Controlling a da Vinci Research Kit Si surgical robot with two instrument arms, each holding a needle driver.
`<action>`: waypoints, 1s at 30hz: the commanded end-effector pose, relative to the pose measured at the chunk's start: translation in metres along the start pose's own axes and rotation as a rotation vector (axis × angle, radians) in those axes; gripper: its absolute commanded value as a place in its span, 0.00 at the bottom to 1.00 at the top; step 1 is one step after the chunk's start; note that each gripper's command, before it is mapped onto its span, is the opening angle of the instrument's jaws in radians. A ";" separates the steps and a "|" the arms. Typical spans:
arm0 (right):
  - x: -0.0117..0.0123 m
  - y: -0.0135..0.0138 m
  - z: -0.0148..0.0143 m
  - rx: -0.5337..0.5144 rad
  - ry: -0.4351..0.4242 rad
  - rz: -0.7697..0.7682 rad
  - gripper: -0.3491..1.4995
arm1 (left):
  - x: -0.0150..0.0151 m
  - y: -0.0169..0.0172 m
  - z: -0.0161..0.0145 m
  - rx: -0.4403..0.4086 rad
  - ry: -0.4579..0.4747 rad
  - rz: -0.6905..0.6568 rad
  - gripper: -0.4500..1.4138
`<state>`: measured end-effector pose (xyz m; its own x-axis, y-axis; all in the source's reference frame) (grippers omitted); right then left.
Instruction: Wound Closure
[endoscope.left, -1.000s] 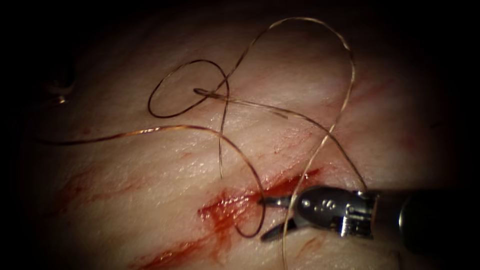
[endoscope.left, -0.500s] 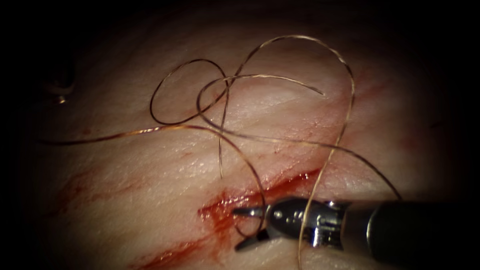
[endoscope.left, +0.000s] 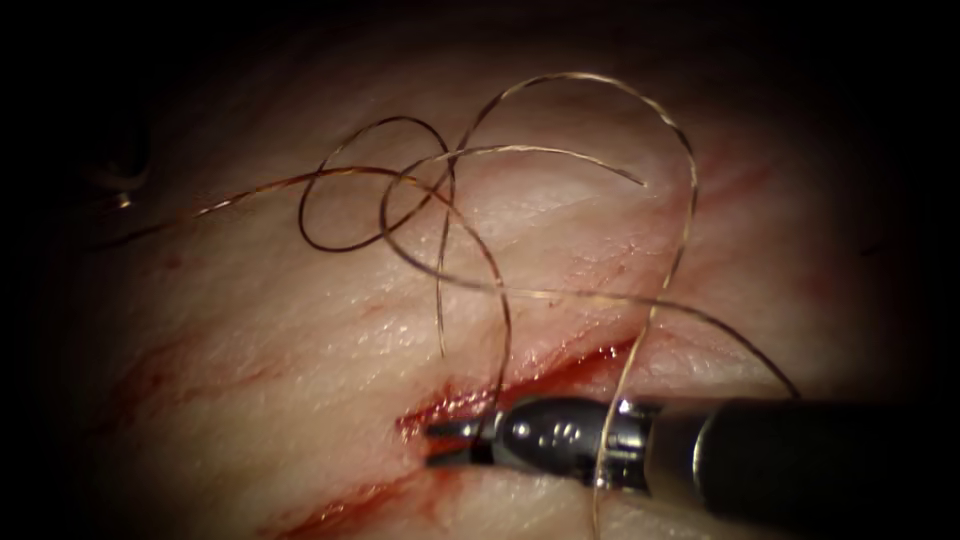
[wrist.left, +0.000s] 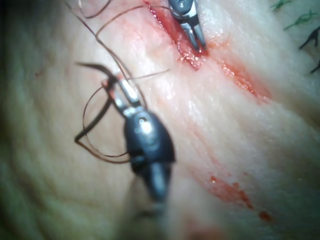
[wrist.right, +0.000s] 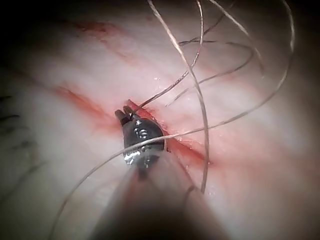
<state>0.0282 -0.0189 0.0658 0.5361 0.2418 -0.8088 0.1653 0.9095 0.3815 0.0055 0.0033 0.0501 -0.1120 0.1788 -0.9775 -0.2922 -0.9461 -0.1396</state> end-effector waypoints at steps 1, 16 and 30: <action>0.0000 -0.0009 0.0000 0.015 0.001 0.004 0.00 | -0.0007 0.0003 0.0005 -0.001 0.001 -0.001 0.00; 0.0058 -0.0121 -0.0106 0.073 -0.018 0.029 0.00 | -0.0007 0.0004 0.0006 0.000 0.000 0.000 0.00; 0.0162 -0.0222 -0.0188 0.229 -0.014 0.033 0.00 | -0.0014 0.0008 0.0013 0.001 0.005 0.008 0.00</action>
<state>0.0168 -0.0277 0.0357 0.5581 0.2572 -0.7889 0.3314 0.8026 0.4960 0.0046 0.0029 0.0509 -0.1108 0.1691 -0.9793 -0.2939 -0.9469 -0.1303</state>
